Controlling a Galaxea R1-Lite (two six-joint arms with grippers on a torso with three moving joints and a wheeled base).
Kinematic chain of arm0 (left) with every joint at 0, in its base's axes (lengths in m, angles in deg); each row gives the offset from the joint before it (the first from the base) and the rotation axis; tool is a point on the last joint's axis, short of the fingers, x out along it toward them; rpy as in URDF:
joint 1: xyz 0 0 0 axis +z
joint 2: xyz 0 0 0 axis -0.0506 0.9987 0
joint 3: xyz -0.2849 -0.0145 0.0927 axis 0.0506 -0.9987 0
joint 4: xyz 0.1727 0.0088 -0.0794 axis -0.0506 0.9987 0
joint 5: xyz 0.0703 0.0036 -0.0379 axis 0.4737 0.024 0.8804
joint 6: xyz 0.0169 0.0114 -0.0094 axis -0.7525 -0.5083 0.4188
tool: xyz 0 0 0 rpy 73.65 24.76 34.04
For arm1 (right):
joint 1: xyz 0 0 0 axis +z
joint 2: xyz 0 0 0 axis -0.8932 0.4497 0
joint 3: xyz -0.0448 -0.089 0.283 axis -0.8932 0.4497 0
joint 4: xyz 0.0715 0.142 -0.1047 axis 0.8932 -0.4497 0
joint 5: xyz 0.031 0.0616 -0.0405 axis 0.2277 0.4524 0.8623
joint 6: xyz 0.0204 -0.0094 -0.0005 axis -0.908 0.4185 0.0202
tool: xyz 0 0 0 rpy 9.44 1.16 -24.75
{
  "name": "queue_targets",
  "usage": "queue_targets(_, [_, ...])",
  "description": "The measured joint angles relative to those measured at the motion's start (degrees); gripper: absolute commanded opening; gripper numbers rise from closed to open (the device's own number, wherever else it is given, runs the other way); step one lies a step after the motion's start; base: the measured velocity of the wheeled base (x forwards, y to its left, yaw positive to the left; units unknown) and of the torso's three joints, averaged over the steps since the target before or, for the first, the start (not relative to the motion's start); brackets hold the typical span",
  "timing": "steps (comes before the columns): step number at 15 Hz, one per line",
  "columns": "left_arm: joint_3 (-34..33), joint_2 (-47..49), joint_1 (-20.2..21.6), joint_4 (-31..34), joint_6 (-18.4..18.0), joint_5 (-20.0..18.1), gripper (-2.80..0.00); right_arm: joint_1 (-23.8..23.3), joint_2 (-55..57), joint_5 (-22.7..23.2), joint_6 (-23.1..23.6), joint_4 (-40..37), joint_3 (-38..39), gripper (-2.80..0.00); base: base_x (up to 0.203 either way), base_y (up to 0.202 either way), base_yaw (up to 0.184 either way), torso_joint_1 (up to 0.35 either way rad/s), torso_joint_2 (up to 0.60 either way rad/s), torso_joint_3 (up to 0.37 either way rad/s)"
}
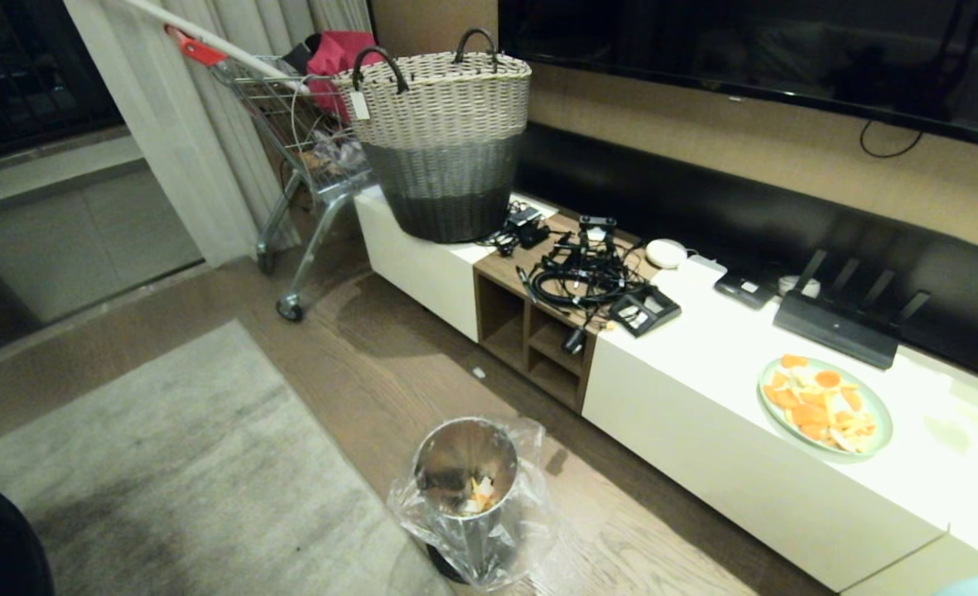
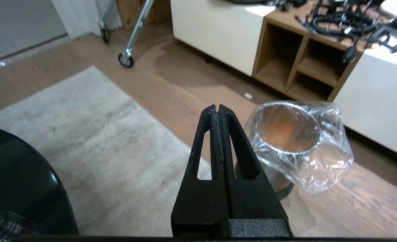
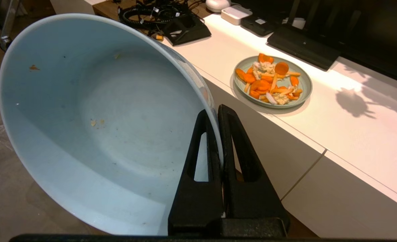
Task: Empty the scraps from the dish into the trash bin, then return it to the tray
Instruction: Put the bowl back to the table
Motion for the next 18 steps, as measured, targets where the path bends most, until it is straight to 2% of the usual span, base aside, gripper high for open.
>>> queue_targets(18, [0.0,0.0,0.0,0.0,0.0,-0.1,-2.80,0.0,0.0,0.0,0.0,0.0,0.0,-2.80,0.000,0.000,0.000,0.001,0.00,0.030])
